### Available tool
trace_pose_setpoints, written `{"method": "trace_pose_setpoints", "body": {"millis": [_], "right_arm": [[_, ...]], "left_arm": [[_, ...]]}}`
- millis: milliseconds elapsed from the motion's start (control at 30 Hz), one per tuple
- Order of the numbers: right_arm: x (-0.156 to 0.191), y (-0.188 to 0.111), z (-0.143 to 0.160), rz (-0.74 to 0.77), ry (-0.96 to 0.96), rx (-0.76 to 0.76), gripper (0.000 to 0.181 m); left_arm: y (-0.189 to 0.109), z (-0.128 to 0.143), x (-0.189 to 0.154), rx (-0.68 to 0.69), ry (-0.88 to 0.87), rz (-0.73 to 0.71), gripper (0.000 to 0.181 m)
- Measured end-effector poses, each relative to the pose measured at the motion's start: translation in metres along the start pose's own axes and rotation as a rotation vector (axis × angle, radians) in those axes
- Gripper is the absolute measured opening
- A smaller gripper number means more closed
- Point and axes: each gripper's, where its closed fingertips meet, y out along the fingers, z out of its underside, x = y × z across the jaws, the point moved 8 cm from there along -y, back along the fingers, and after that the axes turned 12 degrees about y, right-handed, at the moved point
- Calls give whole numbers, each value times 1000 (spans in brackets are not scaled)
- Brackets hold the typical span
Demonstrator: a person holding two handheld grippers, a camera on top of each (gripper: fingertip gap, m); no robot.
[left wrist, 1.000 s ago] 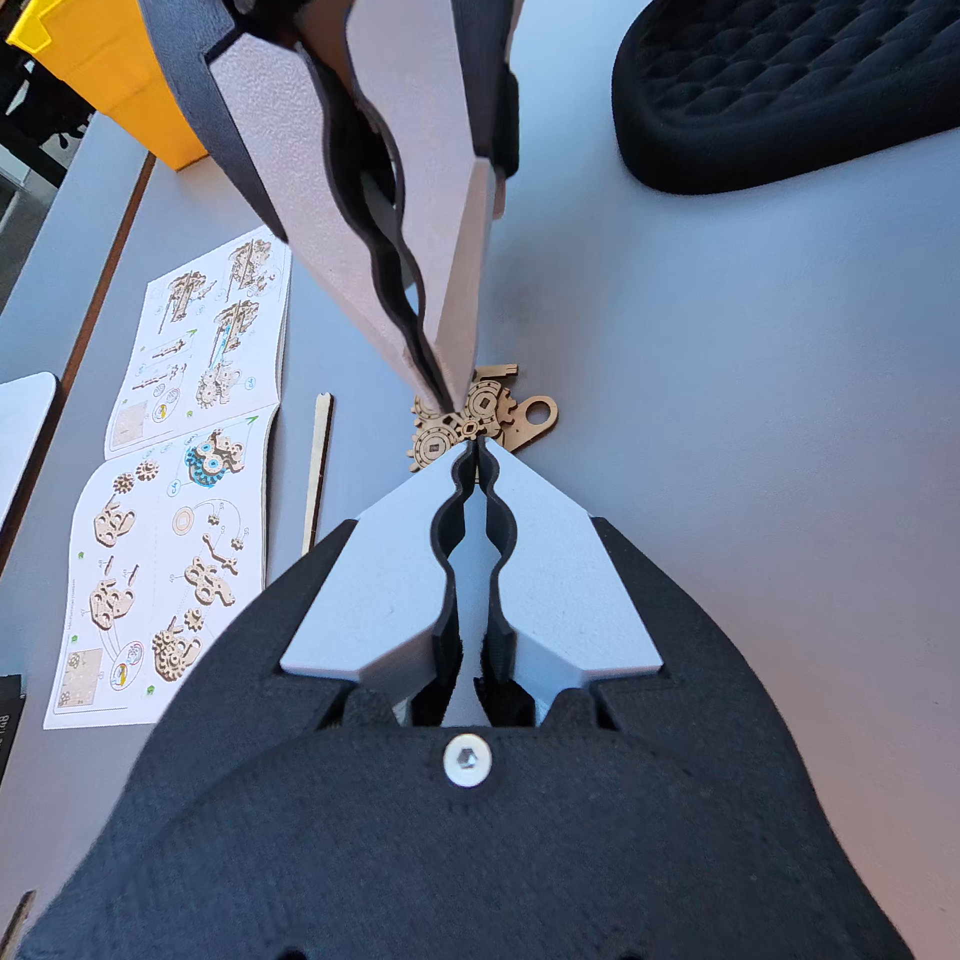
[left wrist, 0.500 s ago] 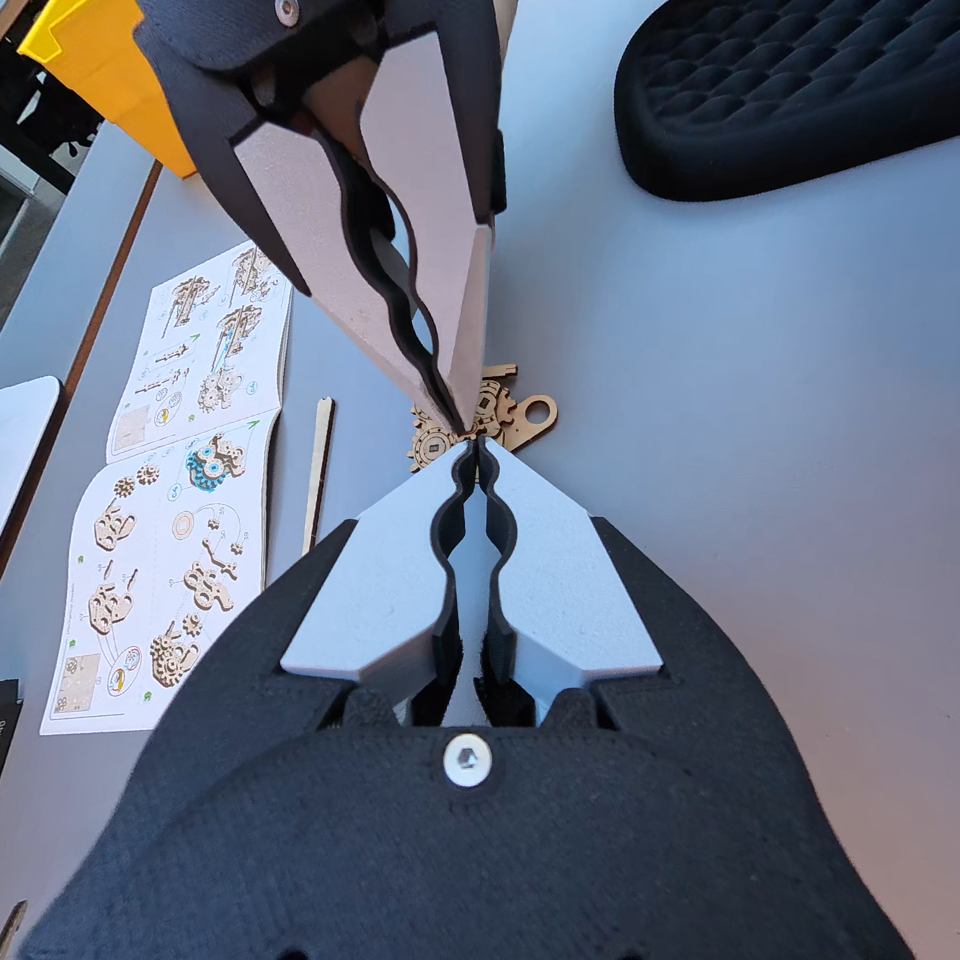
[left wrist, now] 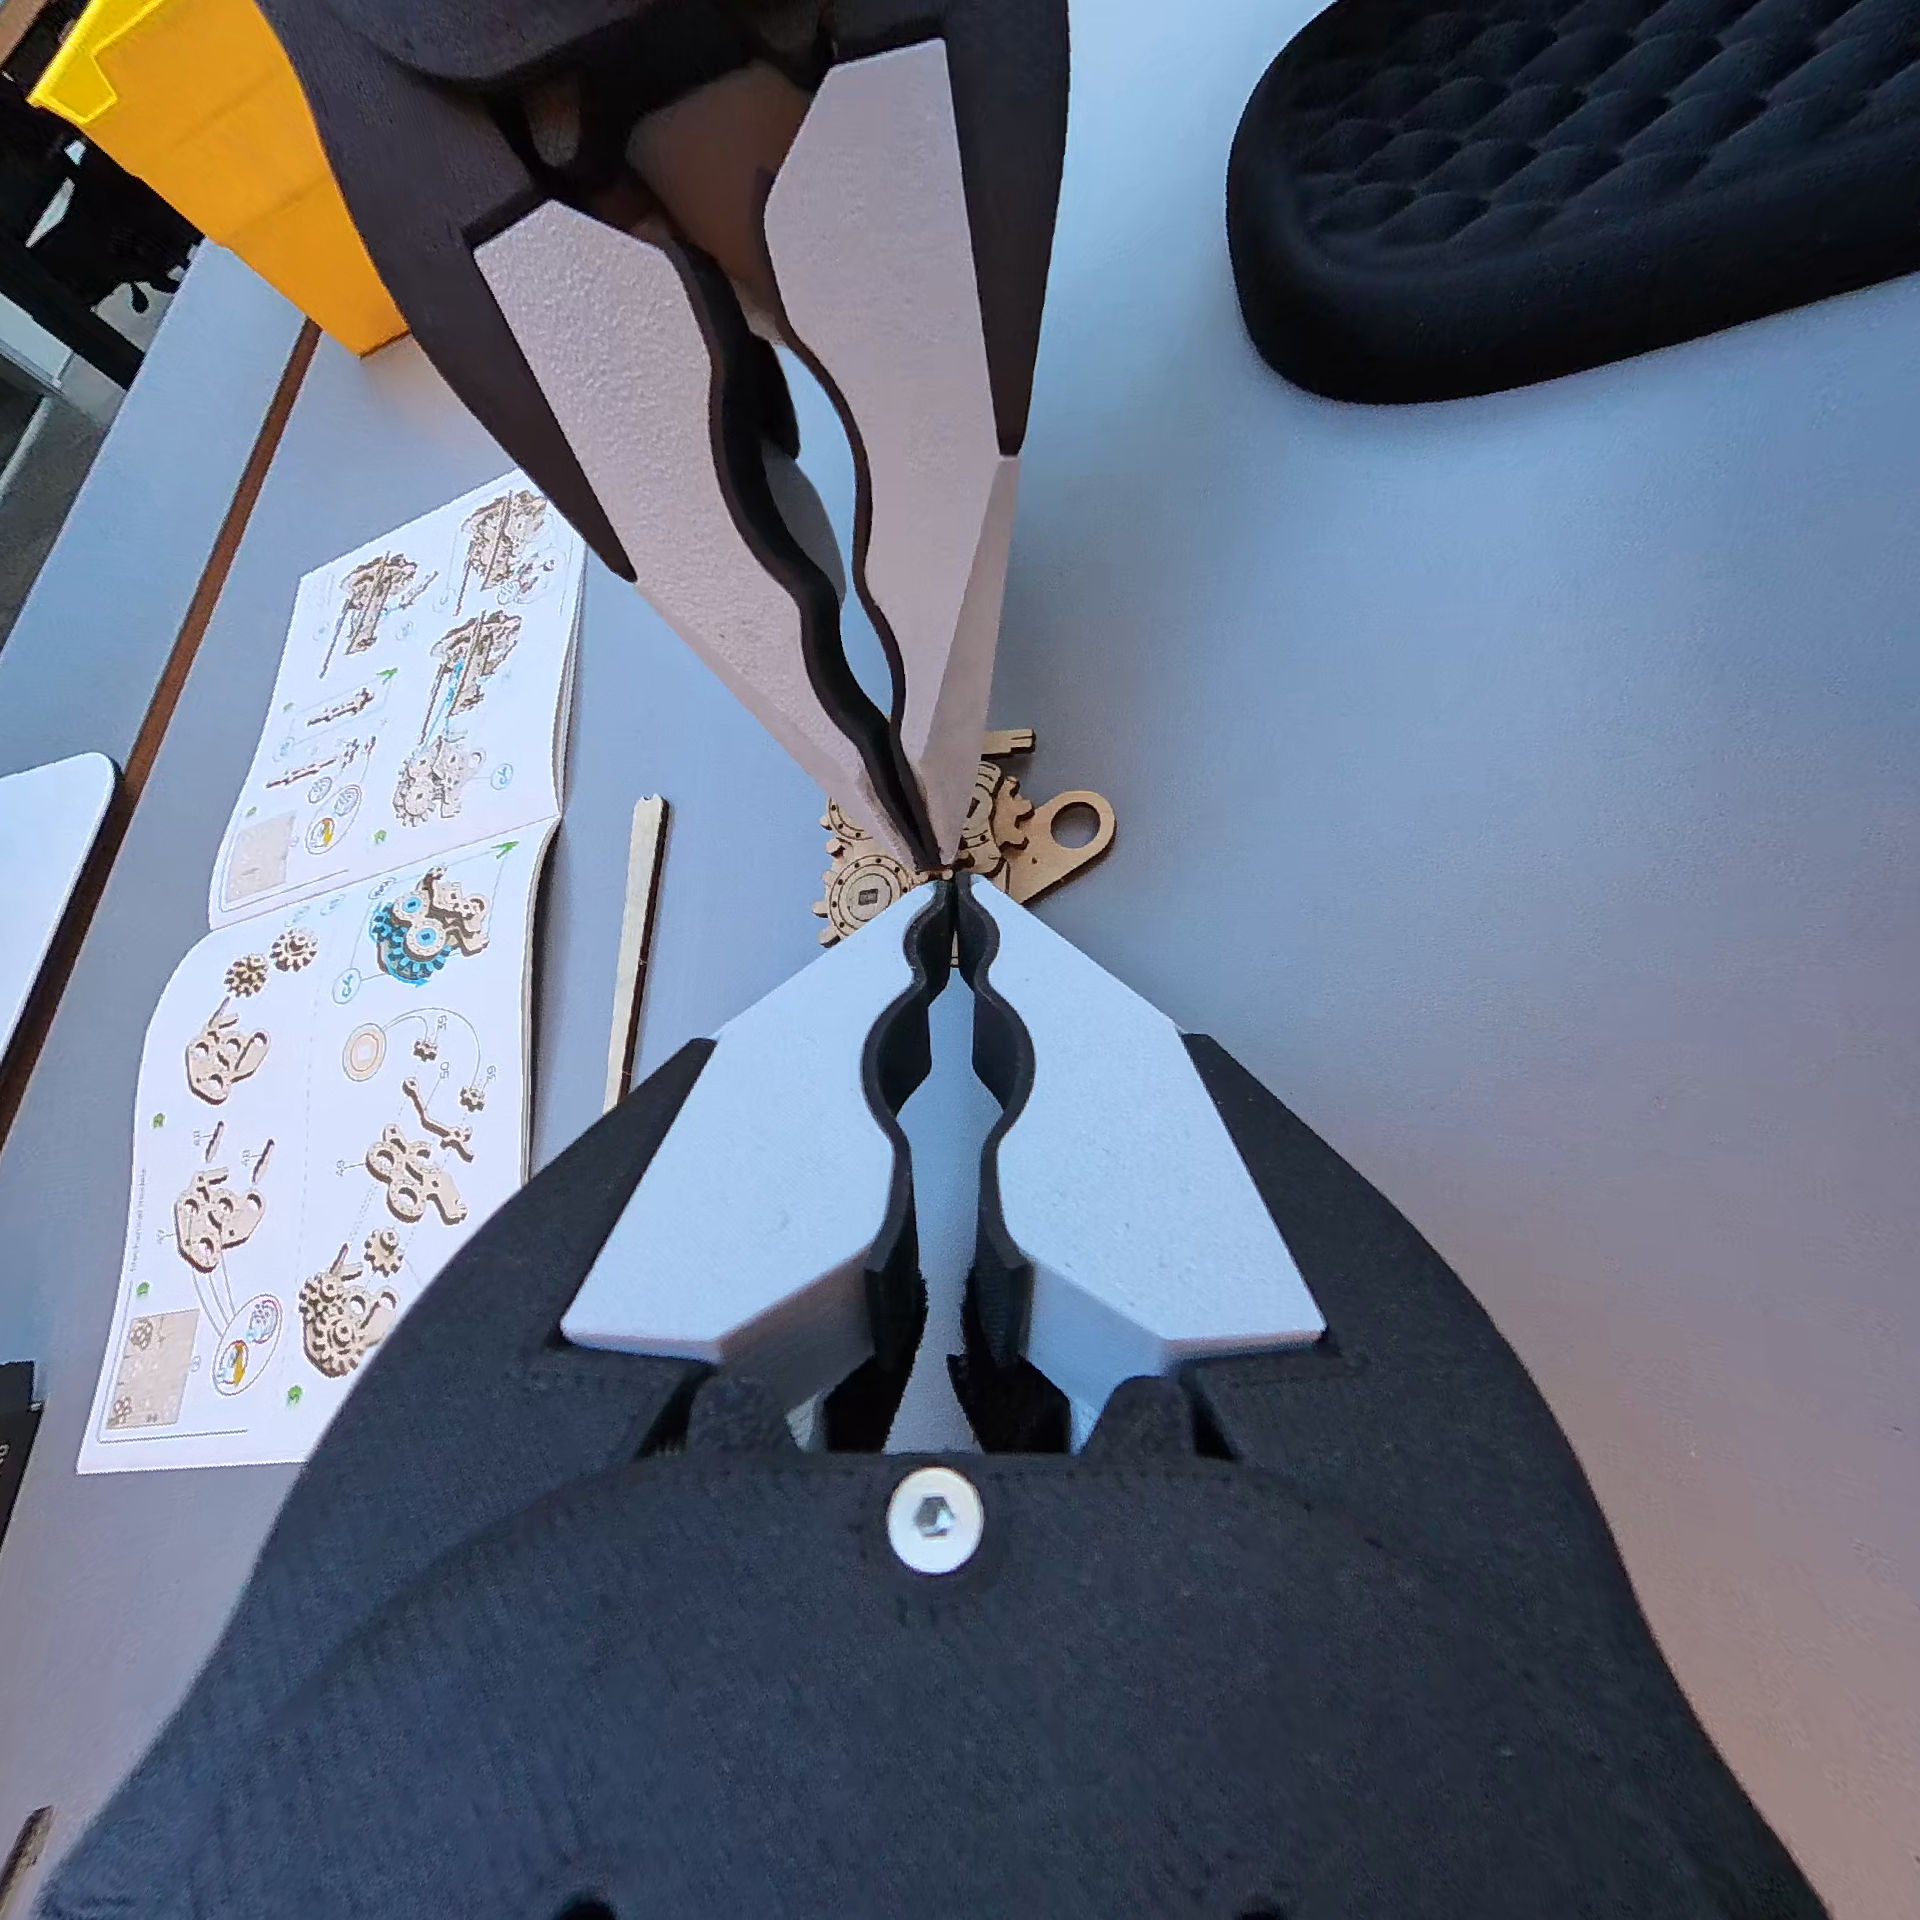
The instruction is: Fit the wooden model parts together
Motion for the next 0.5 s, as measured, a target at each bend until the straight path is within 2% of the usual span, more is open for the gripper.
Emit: {"method": "trace_pose_setpoints", "body": {"millis": [500], "right_arm": [[5,1,-5,64,-14,67,0]], "left_arm": [[-1,0,0,14,7,0,0]]}}
